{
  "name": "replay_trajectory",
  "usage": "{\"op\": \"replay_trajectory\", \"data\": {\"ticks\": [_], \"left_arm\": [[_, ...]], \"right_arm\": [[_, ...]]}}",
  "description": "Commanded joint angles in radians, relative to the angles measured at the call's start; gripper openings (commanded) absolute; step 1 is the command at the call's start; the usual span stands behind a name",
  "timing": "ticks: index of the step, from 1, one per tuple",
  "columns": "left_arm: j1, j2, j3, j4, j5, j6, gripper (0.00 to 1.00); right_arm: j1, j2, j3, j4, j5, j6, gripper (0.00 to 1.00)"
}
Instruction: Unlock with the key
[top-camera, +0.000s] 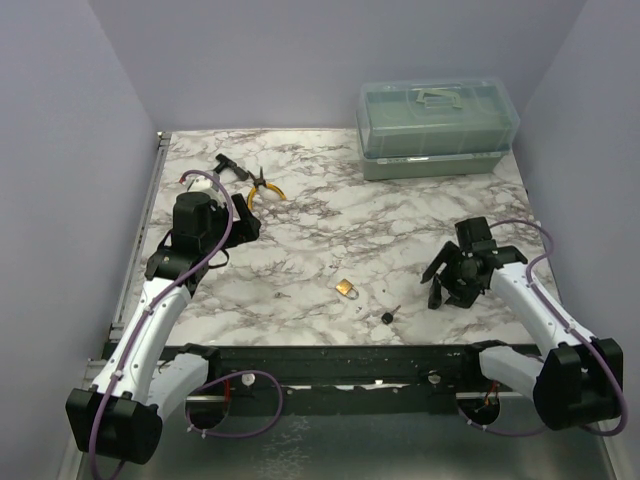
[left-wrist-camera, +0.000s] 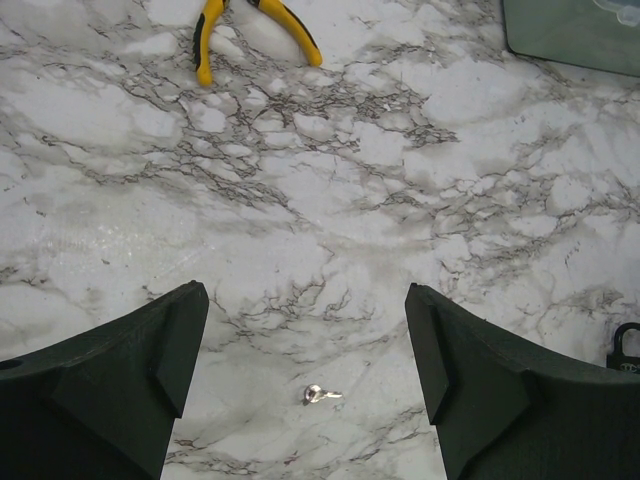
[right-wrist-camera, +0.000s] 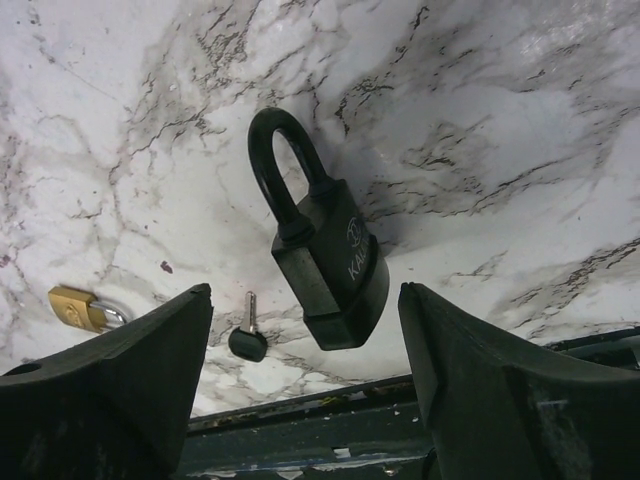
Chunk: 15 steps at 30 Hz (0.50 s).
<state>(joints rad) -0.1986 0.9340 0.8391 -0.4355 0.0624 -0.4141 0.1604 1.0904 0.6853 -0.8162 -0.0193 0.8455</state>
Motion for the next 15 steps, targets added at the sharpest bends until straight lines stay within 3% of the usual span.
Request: {"op": "replay_trajectory", "data": {"ticks": [1, 7, 12, 15], "left_arm": [[-0.004, -0.026, -0.009, 0.013, 0.016, -0.001, 0.87], [-0.009, -0.043, -0.014, 0.013, 0.014, 0.0, 0.87], [-0.014, -0.046, -0.013, 0.013, 0.015, -0.002, 0.87], [-0.018, -0.041, -0.013, 0.015, 0.03, -0.004, 0.78]], "right_arm": [[0.019, 0.032, -0.008, -0.019, 0.063, 0.03, 0.81], [0.025, 0.017, 0.014, -0.052, 0.068, 0.029, 0.85], [0.025, -0.009, 0.146, -0.133, 0.082, 0.004, 0.99], [0.025, -0.036, 0.25, -0.164, 0.064, -0.039, 1.0]]}}
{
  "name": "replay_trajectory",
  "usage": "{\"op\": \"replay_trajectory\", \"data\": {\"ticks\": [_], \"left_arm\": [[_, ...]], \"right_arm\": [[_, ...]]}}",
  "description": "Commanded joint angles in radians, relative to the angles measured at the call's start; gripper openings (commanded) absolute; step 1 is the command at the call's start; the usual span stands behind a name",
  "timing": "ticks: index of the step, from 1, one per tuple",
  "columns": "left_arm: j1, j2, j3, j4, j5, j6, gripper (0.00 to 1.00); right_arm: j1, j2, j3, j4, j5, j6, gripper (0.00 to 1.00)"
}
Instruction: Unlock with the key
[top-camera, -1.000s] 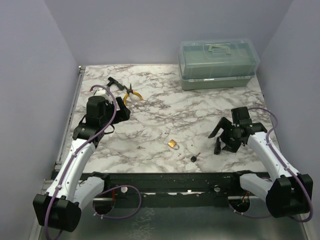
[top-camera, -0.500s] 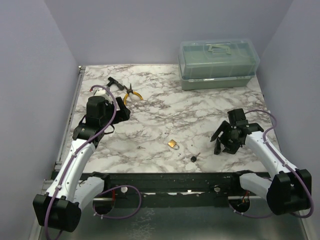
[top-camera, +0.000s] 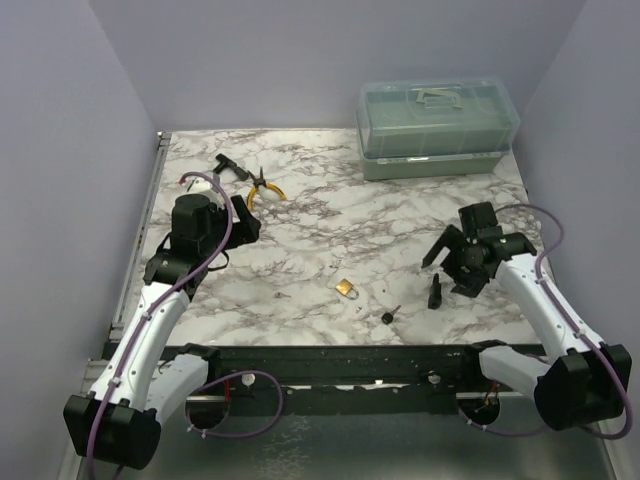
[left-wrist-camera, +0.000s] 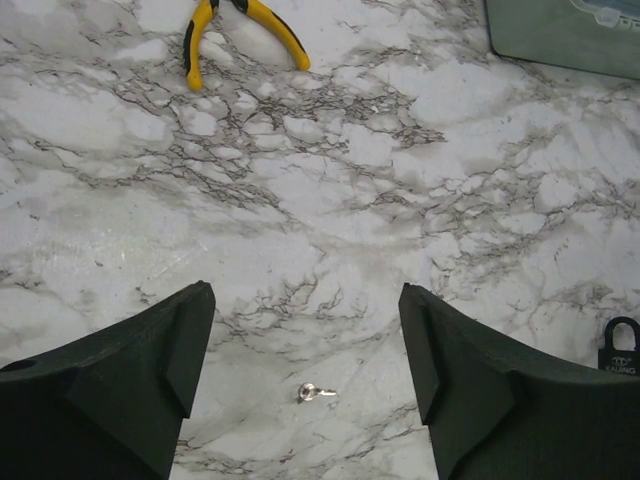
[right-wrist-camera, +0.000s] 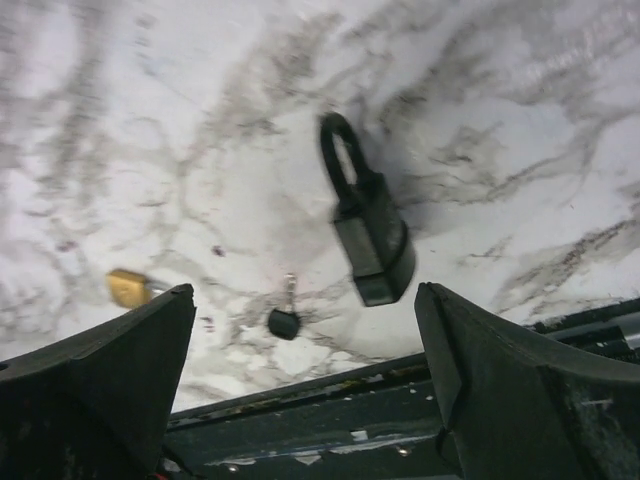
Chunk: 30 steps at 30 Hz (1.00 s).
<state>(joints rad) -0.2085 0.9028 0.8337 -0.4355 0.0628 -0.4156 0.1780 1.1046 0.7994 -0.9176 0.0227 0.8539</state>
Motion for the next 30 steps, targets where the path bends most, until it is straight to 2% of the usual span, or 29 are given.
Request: {"op": "replay_trajectory", "data": {"ticks": [1, 5, 10, 16, 21, 30], "left_arm": [[-0.012, -0.005, -0.007, 0.018, 0.046, -0.003, 0.75], [-0.06, 0.044, -0.002, 0.039, 0.169, -0.006, 0.71], [-0.235, 0.132, 0.023, 0.029, 0.173, -0.01, 0.72], [-0.555, 0.228, 0.077, 0.035, 0.004, -0.03, 0.72], [-0.775, 0.413, 0.183, 0.048, -0.099, -0.001, 0.75], [-0.978, 0.809, 0.419, 0.043, -0.145, 0.034, 0.75]], "right_arm": [[0.008, -0.061, 0.152, -0.054, 0.003, -0.055, 1.0], [0.008, -0.061, 0.168, -0.005, -0.054, -0.06, 1.0], [0.008, -0.066, 0.173, 0.095, -0.004, -0.07, 1.0], [0.008, -0.089, 0.225, 0.133, 0.077, -0.091, 1.0], [0.008, -0.127, 0.217, 0.13, 0.123, -0.101, 1.0], [0.008, -0.265, 0.211, 0.075, 0.246, -0.135, 1.0]]}}
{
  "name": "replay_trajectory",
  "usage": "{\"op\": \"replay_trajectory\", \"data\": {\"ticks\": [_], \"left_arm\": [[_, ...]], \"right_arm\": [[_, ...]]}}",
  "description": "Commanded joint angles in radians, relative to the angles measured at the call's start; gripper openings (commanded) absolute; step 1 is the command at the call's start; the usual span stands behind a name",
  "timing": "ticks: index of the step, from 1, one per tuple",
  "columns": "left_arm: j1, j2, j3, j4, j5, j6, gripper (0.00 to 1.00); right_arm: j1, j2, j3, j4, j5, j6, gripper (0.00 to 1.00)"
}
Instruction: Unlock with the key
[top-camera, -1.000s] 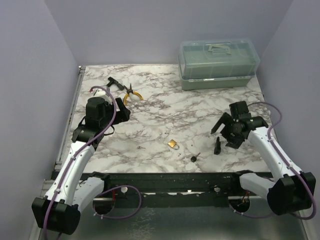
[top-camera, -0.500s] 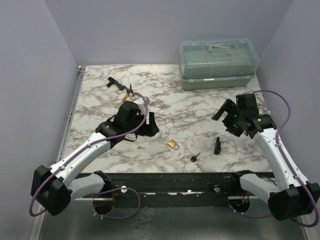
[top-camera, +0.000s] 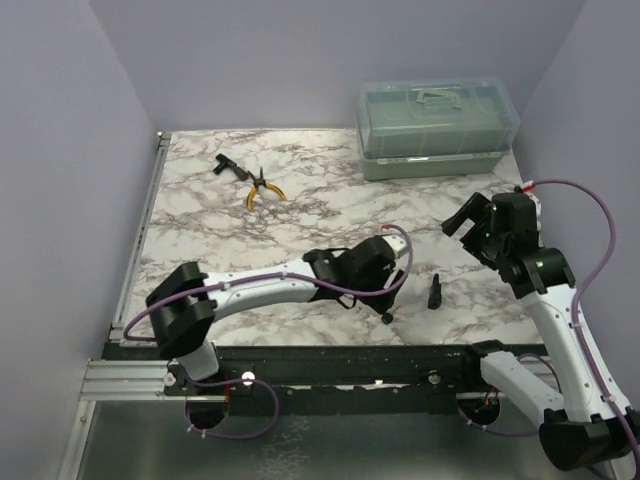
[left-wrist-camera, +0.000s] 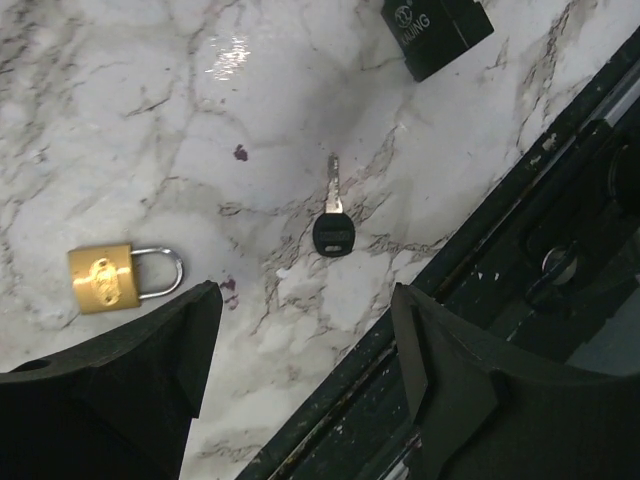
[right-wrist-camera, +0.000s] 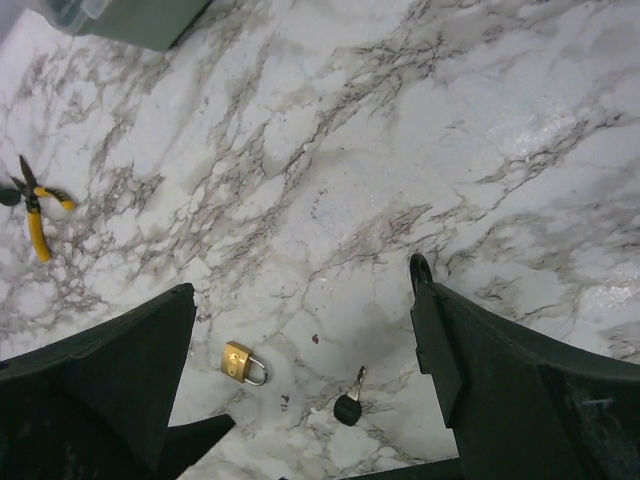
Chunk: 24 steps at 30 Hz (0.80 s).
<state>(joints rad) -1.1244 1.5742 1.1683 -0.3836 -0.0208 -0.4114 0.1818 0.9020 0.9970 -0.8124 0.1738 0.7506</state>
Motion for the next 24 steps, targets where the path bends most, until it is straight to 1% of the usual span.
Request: {"op": "replay_trajectory", "data": {"ticks": [1, 4, 7, 16, 17, 21, 24], "left_arm": [[-0.072, 0.169, 0.108, -0.01, -0.069, 0.024, 0.75], [-0.091, 0.246, 0.163, -0.018, -0.086, 0.001, 0.73], [-0.103, 0.285, 0.196, -0.03, -0.093, -0.02, 0.72], [-0.15, 0.358, 0.221, -0.042, -0.175, -0.029, 0.67], [-0.152, 0.357, 0.227, -0.043, -0.19, -0.035, 0.67], [-0.155, 0.348, 0.291, -0.034, -0.205, -0.055, 0.74], [-0.156, 0.367, 0.376, -0.031, -0.217, -0.091, 0.75]], "right_arm": [[0.004, -0.076, 0.012, -0.032, 0.1, -0.035, 1.0], [0.004, -0.114, 0.008, -0.033, 0.108, -0.044, 1.0], [0.004, -0.142, 0.002, -0.034, 0.116, -0.055, 1.0], [0.004, -0.16, -0.028, -0.028, 0.127, -0.068, 1.0], [0.004, -0.154, -0.03, -0.038, 0.132, -0.062, 1.0], [0.003, -0.147, -0.033, -0.058, 0.162, -0.041, 1.0], [0.004, -0.154, -0.018, -0.053, 0.173, -0.036, 1.0]]}}
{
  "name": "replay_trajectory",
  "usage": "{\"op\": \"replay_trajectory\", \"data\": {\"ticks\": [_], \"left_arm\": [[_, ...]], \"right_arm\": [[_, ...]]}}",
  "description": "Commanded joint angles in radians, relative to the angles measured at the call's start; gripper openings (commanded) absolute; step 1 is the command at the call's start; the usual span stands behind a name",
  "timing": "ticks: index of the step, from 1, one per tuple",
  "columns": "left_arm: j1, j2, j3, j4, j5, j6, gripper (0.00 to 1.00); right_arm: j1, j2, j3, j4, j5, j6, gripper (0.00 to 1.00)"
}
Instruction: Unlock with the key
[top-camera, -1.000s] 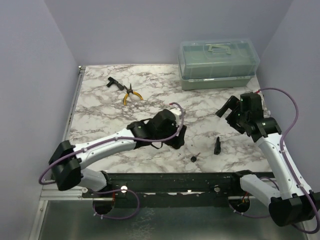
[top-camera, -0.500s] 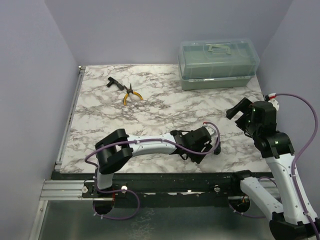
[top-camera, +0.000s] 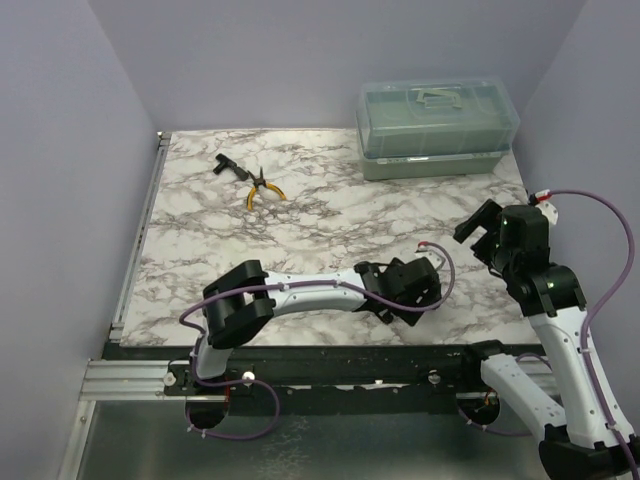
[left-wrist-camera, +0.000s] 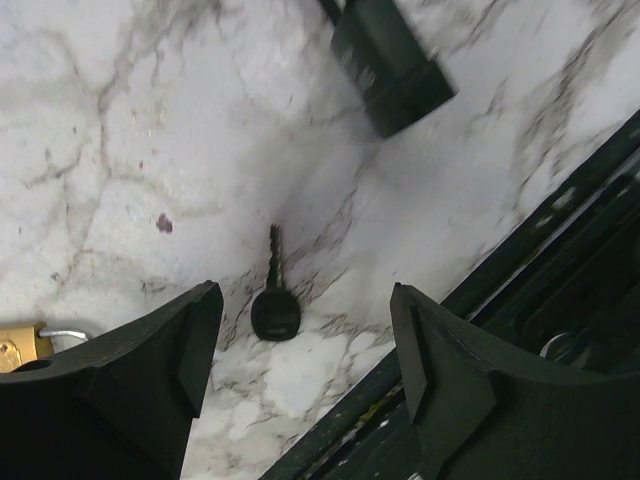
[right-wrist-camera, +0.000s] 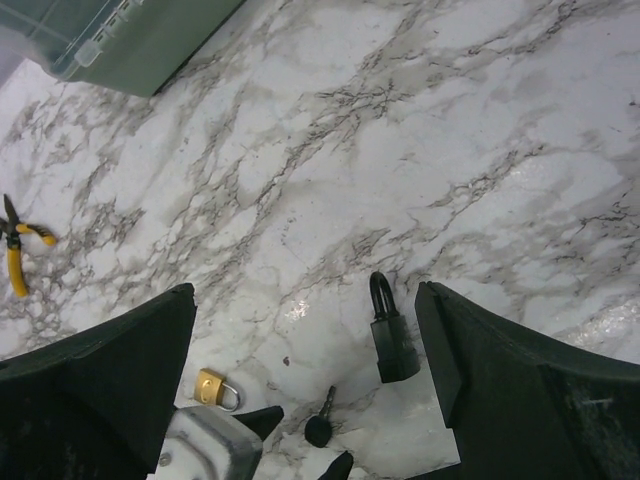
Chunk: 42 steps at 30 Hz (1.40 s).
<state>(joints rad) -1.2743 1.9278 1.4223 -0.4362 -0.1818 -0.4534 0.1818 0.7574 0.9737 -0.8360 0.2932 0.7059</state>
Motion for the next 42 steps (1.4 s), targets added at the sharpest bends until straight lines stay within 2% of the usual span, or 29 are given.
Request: {"op": "replay_trajectory", "data": {"ticks": [1, 9, 17, 27, 30, 38, 42], "left_arm": [[-0.006, 0.024, 0.151, 0.023, -0.054, -0.066, 0.75], [-0.006, 0.189, 0.367, 0.022, -0.072, -0.197, 0.75], [-0.006, 0.357, 0.499, 0.019, -0.153, -0.21, 0.72], [-0.011, 0.423, 0.5, -0.015, -0.205, -0.267, 0.58], [-0.015, 0.441, 0.502, -0.025, -0.208, -0.271, 0.48], [-0.023, 0.439, 0.525, -0.033, -0.259, -0.245, 0.0], [-0.023, 0.408, 0.524, -0.036, -0.286, -0.228, 0.0]], "right_arm": [[0.004, -0.012, 0.012, -0.027, 0.057, 0.009, 1.0], [0.004, -0.013, 0.064, -0.062, 0.175, 0.06, 1.0], [0.003, -0.058, 0.092, -0.038, 0.22, 0.06, 1.0], [0.004, -0.059, 0.086, -0.038, 0.202, 0.051, 1.0], [0.004, -0.064, 0.073, -0.033, 0.193, 0.052, 1.0], [0.004, -0.047, 0.074, -0.013, 0.181, 0.045, 1.0], [0.004, -0.041, 0.074, -0.004, 0.178, 0.039, 1.0]]}}
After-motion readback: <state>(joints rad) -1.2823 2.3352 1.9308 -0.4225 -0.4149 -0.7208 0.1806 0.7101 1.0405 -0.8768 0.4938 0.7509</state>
